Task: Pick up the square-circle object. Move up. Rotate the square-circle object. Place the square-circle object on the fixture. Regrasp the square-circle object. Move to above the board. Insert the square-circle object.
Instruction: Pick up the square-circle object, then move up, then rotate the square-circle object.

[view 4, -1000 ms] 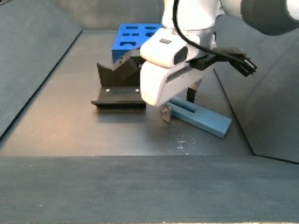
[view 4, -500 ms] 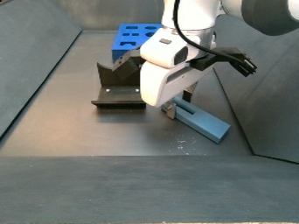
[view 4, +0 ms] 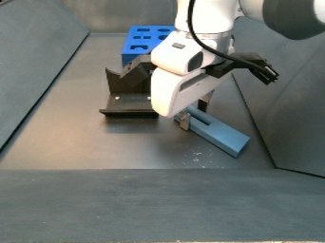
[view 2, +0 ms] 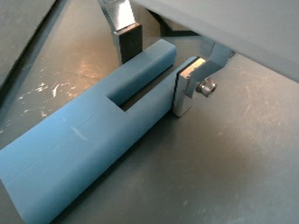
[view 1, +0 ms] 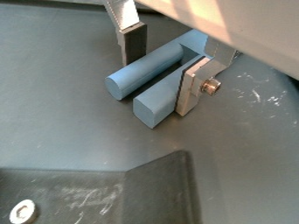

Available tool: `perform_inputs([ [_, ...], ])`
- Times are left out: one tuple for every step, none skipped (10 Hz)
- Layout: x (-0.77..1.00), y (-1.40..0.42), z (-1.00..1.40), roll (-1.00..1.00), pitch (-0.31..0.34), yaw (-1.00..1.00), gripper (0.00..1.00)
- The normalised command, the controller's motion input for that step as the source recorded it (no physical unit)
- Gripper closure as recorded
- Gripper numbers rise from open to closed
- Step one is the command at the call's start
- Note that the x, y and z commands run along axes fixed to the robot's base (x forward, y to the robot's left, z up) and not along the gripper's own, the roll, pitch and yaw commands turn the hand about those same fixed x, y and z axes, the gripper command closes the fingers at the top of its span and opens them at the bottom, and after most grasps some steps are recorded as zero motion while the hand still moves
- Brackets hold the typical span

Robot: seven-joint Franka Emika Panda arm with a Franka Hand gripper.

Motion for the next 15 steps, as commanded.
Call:
perform_inputs([
  [0.00,0.00,0.00,0.00,0.000,0.00,1.00],
  [0.00,0.00,0.00,0.00,0.000,0.00,1.00],
  [0.00,0.00,0.00,0.00,0.000,0.00,1.00],
  [0.00,0.00,0.83,0.00,0.000,0.00,1.00],
  [-0.02,0.00,0.82,0.00,0.006,0.02,1.00],
  [-0.05,-0.01,0.71,0.01,0.012,0.01,1.00],
  [-0.04,0.00,0.58,0.03,0.010,0.00,1.00],
  [-0.03,0.00,0.39,0.05,0.032,-0.01,1.00],
  [-0.02,0.00,0.23,0.07,0.048,-0.01,1.00],
  [-0.91,-0.14,0.00,0.00,0.000,0.00,1.00],
  [-0.87,-0.14,-0.03,0.01,-0.019,0.00,1.00],
  [-0.69,-0.09,0.03,0.03,-0.080,0.00,1.00],
  [-0.55,-0.05,0.03,0.05,-0.101,0.00,1.00],
  [-0.36,-0.02,0.01,0.07,-0.111,-0.02,1.00],
  [-0.22,-0.01,0.01,0.08,-0.102,-0.02,1.00],
])
